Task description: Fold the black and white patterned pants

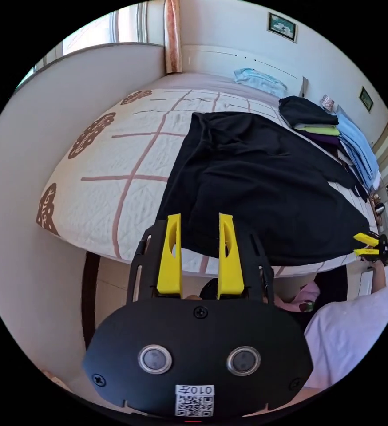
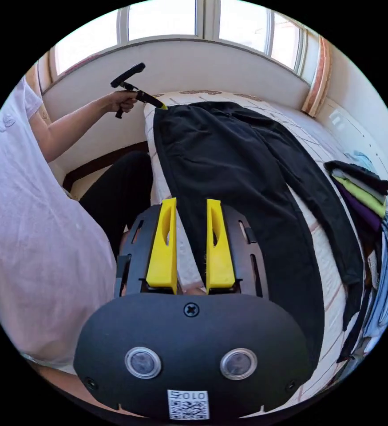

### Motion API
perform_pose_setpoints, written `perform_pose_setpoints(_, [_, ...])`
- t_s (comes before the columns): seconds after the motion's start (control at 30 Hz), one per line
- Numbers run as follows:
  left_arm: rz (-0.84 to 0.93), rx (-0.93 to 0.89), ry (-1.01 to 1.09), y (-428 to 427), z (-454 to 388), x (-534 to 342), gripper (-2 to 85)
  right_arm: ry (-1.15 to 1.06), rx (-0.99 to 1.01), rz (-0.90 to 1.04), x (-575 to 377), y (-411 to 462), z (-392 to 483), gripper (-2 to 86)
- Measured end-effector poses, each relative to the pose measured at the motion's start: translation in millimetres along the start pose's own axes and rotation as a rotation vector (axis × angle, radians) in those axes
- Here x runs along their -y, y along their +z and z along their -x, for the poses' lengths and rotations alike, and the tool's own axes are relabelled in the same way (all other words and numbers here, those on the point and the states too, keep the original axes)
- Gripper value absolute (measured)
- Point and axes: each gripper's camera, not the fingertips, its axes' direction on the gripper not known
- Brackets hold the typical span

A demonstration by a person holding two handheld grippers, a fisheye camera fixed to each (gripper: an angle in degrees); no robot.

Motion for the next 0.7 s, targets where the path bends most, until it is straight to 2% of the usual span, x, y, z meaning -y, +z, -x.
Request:
perform_pose_setpoints(0.13, [0.008, 0.064, 0.023, 13.7, 3.7, -2.5, 11.5, -0.091, -0.161, 0.070, 5.9, 23.2, 33.8, 8.5])
perform_pose_setpoints(0.2, [-0.016, 0.055, 0.006, 11.8, 13.0, -4.9, 11.2, -0.092, -0.171, 0.083, 1.4, 28.5, 37.2, 6.8])
perform_pose_setpoints(0.43, [-0.141, 0.038, -0.007, -28.3, 36.4, -16.9, 10.9, -0.034, -0.057, 0.033, -8.4, 6.1, 30.1, 3.2])
perform_pose_setpoints(0.6, [0.000, 0.030, -0.034, 6.6, 66.4, -6.4, 9.8, -0.077, 0.002, 0.066, -18.7, 10.7, 33.7, 3.7])
perform_pose_setpoints(0.7, [0.007, 0.005, -0.037, 14.1, 71.6, -7.7, 7.9, -0.091, -0.008, 0.090, -19.7, 16.0, 33.3, 4.0])
